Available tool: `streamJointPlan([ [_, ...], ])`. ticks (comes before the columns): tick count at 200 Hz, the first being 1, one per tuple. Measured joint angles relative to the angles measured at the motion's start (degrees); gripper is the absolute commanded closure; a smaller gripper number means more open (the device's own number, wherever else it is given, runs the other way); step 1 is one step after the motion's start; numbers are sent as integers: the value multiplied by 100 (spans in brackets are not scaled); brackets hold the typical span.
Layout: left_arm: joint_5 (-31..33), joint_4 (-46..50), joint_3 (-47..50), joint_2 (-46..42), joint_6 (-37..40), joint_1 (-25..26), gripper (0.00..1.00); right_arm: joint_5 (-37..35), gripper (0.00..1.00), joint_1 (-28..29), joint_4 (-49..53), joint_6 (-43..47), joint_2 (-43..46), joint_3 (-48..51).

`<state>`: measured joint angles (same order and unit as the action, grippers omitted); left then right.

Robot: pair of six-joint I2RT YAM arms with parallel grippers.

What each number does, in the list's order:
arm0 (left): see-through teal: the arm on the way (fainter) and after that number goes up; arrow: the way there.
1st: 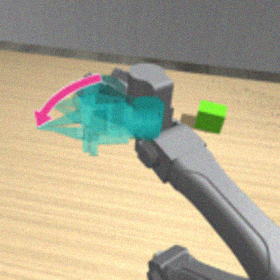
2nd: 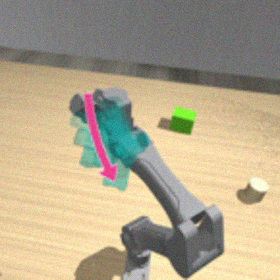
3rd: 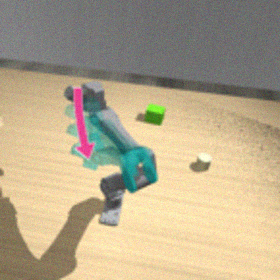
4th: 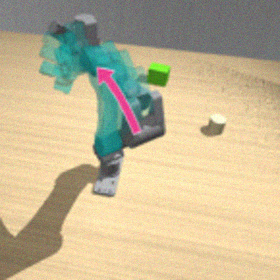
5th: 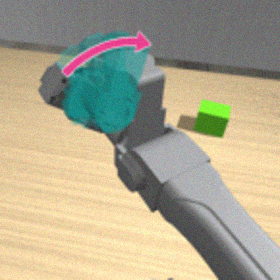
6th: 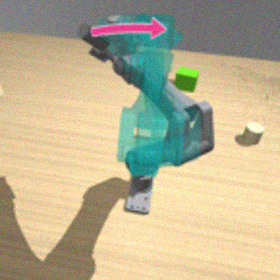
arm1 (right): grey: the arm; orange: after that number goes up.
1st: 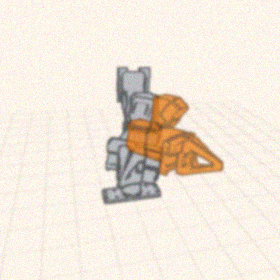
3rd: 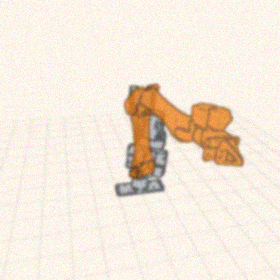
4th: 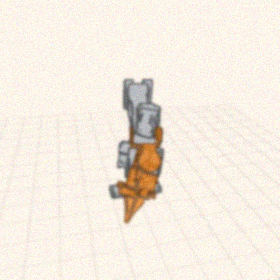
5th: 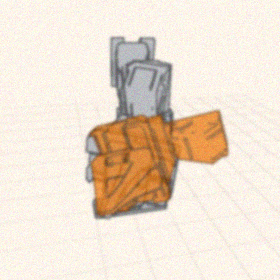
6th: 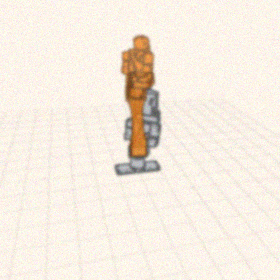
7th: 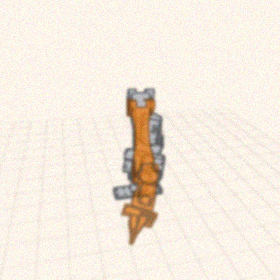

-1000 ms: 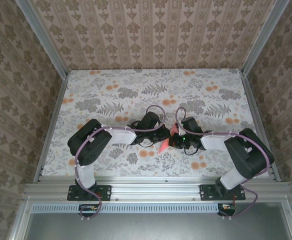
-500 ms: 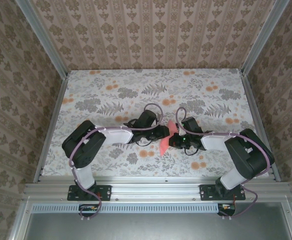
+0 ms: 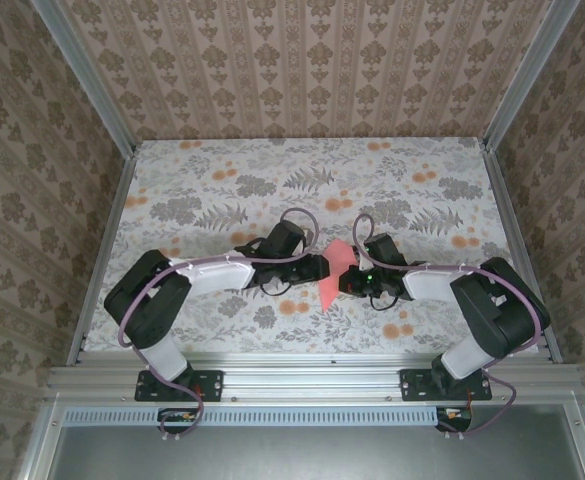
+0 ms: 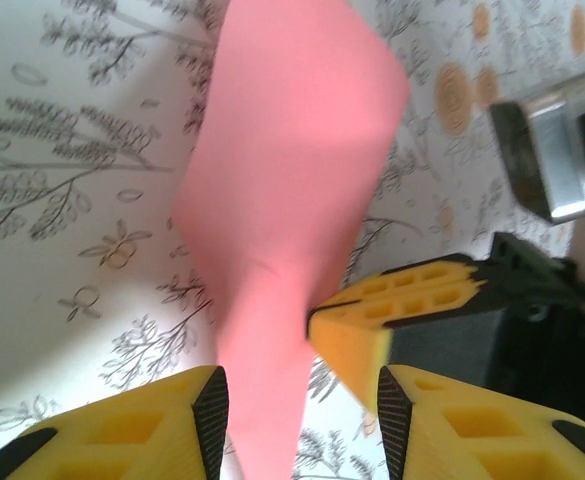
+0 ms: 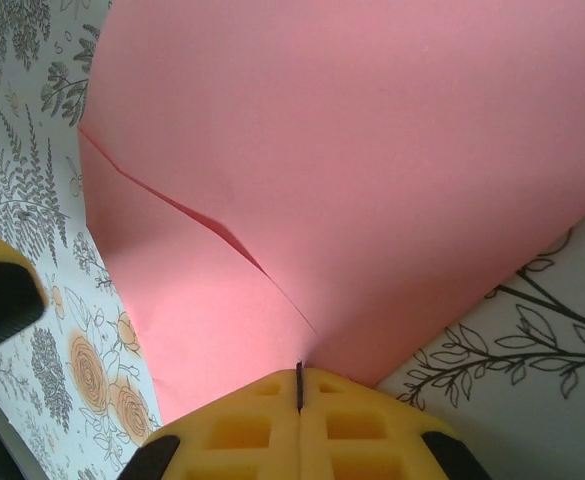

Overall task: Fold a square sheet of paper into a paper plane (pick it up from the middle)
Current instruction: Fold the wing for the fifth time at the center of the table.

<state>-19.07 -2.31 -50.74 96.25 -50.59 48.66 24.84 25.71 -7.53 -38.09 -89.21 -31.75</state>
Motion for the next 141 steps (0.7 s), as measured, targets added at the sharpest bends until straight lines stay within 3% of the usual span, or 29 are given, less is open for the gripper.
streamJointPlan([
  [37, 20, 4, 267, 0, 9, 15, 55, 0, 98, -2, 0, 0, 0, 0],
  [108, -68, -496, 350, 260, -125, 114, 81, 0, 98, -2, 0, 0, 0, 0],
  [141, -63, -498, 345, 273, -122, 114, 82, 0, 98, -7, 0, 0, 0, 0],
])
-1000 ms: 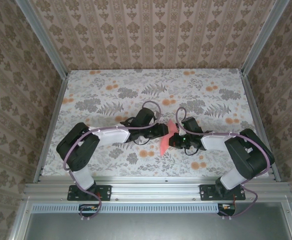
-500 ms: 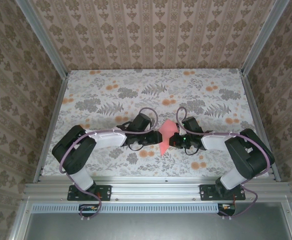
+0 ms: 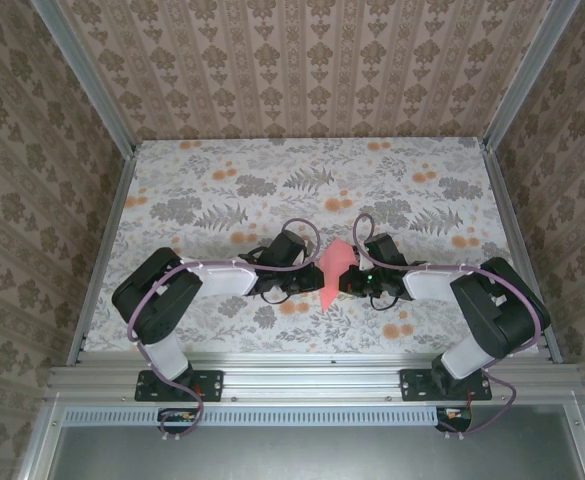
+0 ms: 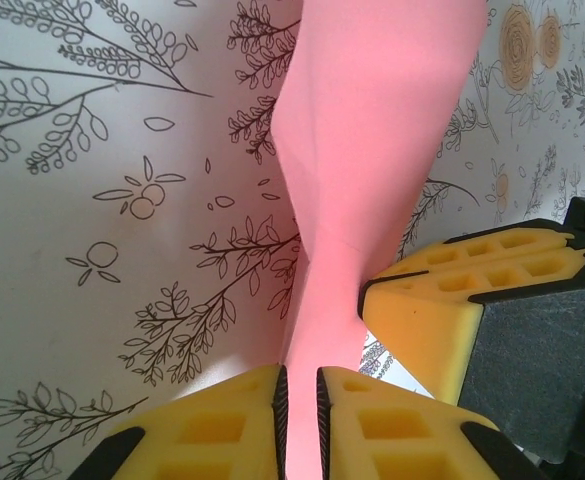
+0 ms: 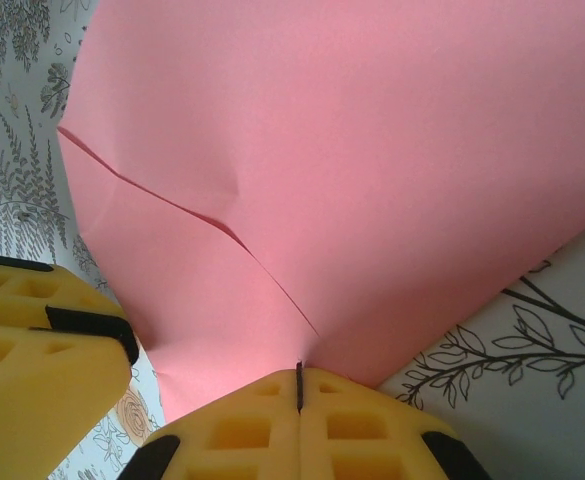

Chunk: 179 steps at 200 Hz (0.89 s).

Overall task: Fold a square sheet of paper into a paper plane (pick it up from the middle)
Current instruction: Fold the wing for the fifth time at the center of the table.

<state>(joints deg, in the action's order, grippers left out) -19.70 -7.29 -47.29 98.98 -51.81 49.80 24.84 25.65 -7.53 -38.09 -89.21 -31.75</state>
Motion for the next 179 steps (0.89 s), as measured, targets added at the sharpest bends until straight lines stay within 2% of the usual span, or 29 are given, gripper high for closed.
streamJointPlan([
  [15, 2, 9, 0, 0, 2, 0, 81, 0, 98, 0, 2, 0, 0, 0],
  [53, 275, 463, -131, -7, 168, 11, 71, 0, 98, 0, 2, 0, 0, 0],
  [79, 326, 557, -177, -7, 221, 11, 70, 0, 98, 0, 0, 0, 0, 0],
  [179, 260, 595, -417, 129, 350, 20, 89, 2, 98, 0, 2, 0, 2, 0],
])
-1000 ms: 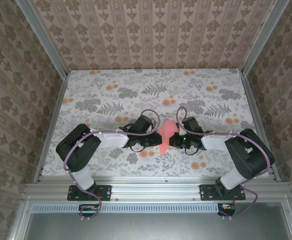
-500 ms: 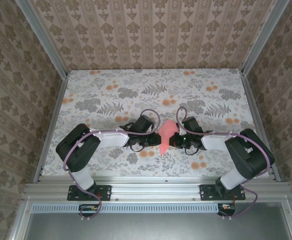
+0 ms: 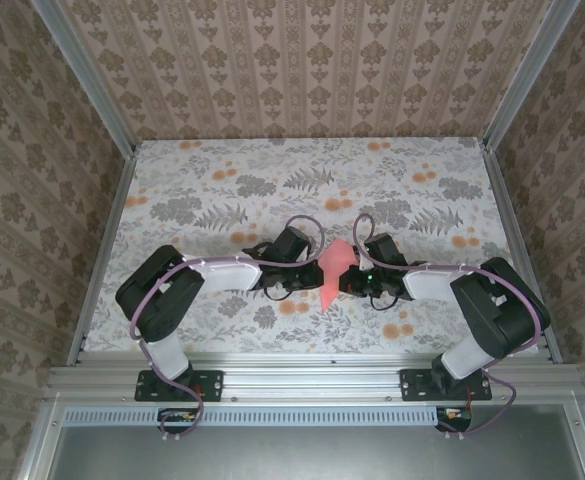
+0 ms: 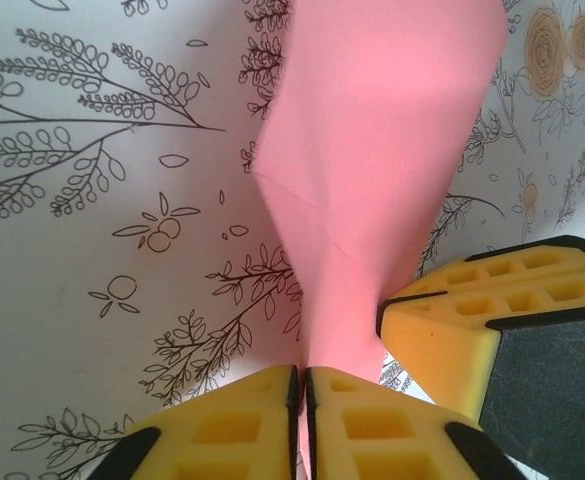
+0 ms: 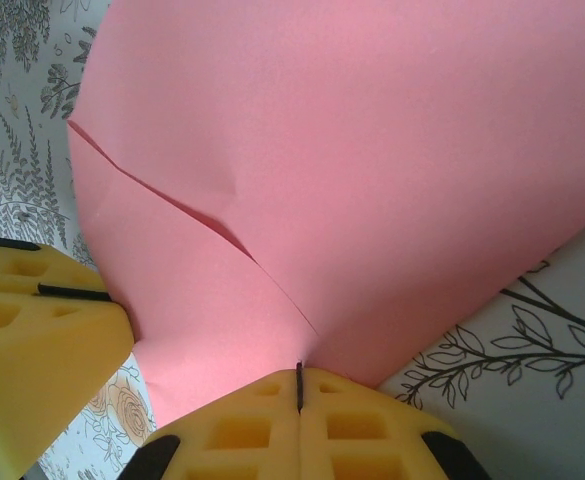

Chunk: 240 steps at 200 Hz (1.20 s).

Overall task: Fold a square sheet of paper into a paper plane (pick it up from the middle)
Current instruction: Fold the wing for the fifth time at the center of the table.

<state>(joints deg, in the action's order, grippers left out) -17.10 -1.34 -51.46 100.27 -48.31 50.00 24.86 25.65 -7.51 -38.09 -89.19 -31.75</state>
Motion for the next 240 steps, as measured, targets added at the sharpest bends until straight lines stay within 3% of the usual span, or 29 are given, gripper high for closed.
streamJointPlan([
  [240, -221, 212, -616, 481, 382, 385, 93, 66, 99, -7, -13, 0, 85, 81],
])
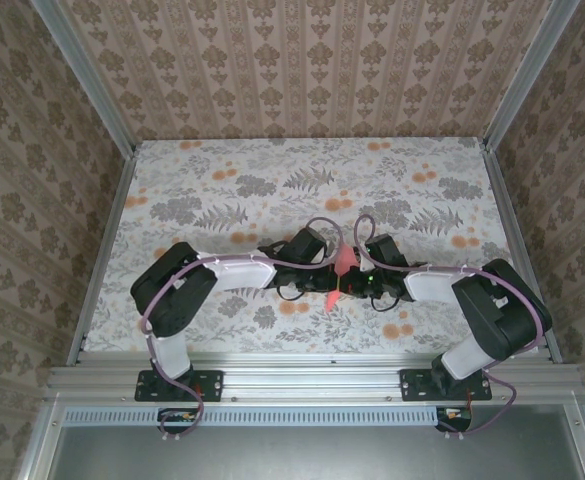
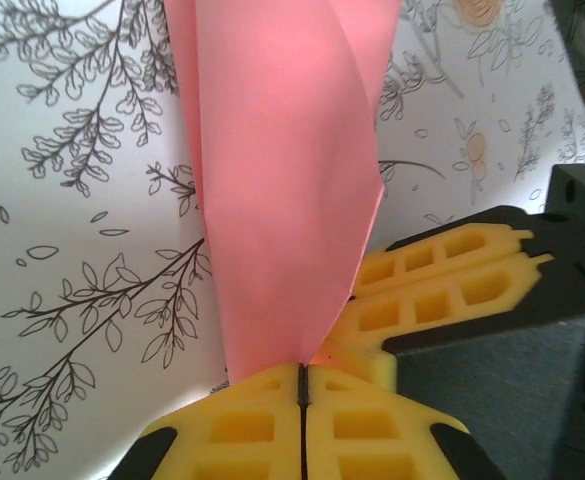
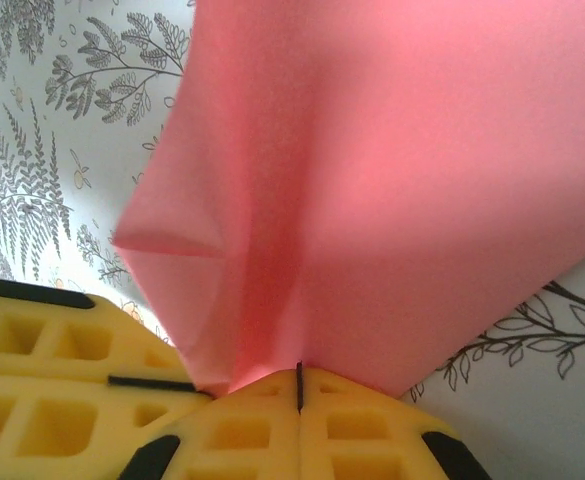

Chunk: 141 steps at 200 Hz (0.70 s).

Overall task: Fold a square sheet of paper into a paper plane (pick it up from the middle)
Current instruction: Fold the wing for the fifth time at the center of the table.

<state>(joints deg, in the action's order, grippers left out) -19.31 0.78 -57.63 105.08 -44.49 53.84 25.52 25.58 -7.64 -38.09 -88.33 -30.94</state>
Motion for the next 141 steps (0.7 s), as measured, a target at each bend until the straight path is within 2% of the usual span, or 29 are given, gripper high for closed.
streamJointPlan([
  [78, -46, -149, 107, 120, -2, 17, 93, 37, 99, -59, 37, 0, 275, 42],
  [141, -66, -214, 140, 144, -2, 7, 93, -162, 99, -96, 669, 28, 612, -2],
])
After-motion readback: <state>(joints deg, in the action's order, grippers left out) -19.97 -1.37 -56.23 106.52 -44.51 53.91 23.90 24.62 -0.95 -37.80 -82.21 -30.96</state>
